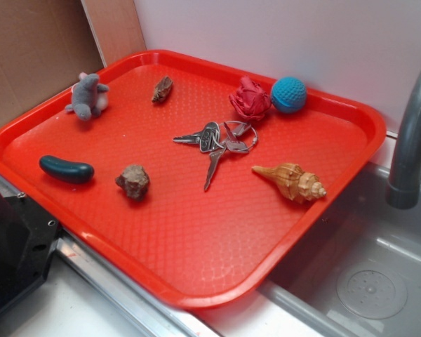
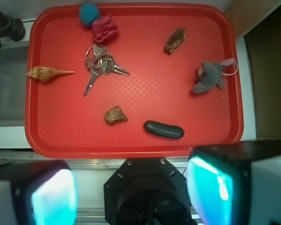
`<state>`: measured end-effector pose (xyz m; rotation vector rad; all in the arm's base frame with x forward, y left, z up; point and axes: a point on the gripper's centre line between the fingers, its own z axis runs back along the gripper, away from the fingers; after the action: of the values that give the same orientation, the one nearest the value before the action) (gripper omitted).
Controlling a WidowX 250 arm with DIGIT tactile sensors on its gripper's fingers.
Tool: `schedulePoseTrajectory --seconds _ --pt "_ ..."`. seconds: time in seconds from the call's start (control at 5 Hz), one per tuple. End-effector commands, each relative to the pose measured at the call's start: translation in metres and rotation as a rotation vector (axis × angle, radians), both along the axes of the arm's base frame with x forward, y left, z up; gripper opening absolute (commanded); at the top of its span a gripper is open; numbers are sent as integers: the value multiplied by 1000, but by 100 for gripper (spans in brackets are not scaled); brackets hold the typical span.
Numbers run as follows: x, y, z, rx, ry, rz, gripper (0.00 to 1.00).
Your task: Grab the gray animal.
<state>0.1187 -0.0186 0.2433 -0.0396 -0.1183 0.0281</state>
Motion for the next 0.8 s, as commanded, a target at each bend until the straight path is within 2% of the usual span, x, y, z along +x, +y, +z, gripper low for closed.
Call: schedulePoseTrajectory --seconds 0.0,0.2,0.4,0.6 --pt "0 0 0 0 0 0 100" --pt "42 48 -39 75 25 249 100" --pt "74 79 -61 56 22 499 100" --pt "93 101 -85 57 26 749 100"
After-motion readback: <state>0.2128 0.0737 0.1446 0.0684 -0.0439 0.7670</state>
